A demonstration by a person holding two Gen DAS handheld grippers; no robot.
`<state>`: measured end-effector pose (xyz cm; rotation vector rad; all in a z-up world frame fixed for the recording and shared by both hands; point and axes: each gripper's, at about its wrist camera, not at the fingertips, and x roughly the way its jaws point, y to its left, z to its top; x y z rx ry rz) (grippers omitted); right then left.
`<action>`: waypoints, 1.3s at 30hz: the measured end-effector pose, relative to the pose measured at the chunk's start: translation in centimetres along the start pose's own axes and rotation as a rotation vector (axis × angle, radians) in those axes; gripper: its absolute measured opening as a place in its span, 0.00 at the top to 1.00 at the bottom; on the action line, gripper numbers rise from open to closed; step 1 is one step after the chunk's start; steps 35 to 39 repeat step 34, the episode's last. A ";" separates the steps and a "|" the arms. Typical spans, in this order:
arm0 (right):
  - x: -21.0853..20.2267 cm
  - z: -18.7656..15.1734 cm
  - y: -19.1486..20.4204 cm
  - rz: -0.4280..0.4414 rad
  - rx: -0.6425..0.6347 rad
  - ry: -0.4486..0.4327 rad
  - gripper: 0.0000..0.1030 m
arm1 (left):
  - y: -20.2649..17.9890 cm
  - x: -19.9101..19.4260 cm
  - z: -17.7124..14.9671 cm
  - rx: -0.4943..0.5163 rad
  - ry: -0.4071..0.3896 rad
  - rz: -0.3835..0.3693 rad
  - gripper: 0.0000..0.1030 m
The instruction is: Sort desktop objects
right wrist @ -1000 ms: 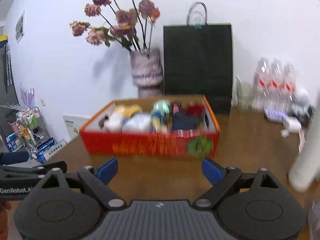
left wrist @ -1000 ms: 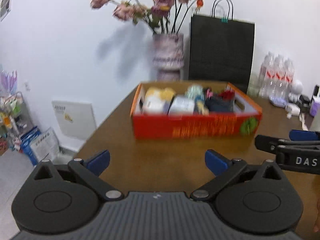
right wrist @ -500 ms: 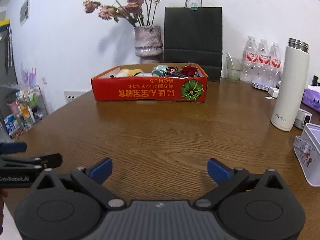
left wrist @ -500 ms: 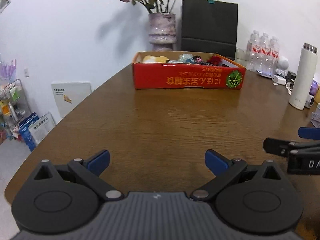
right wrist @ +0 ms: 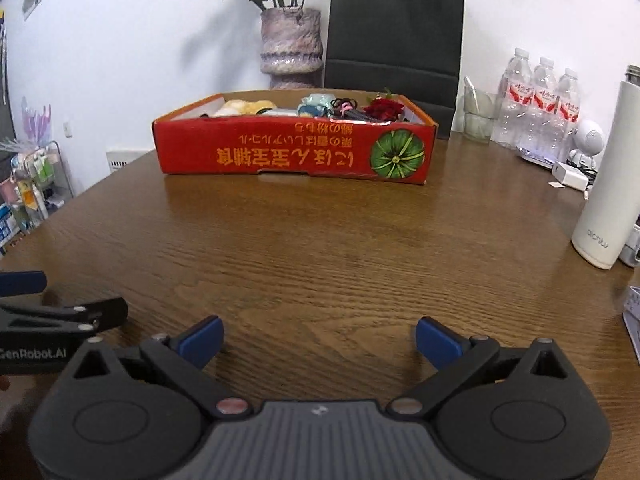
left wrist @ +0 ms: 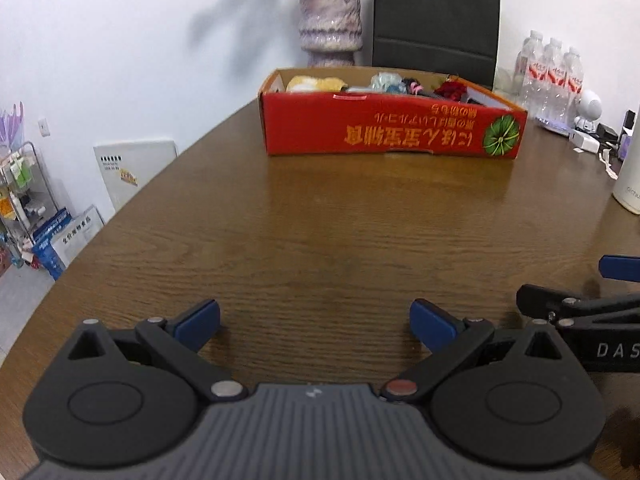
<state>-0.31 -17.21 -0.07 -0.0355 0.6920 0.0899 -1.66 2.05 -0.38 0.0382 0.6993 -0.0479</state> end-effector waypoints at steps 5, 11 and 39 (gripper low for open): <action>0.3 0.0 -0.1 0.021 0.009 0.007 0.00 | 0.0 0.1 -0.2 -0.001 -0.009 -0.008 0.00; 0.3 0.0 0.1 0.023 0.011 0.008 0.00 | -0.2 0.2 -0.2 -0.004 -0.014 0.004 0.00; 0.3 0.0 0.0 0.024 0.010 0.008 0.00 | -0.2 0.0 -0.2 -0.009 -0.016 0.005 0.00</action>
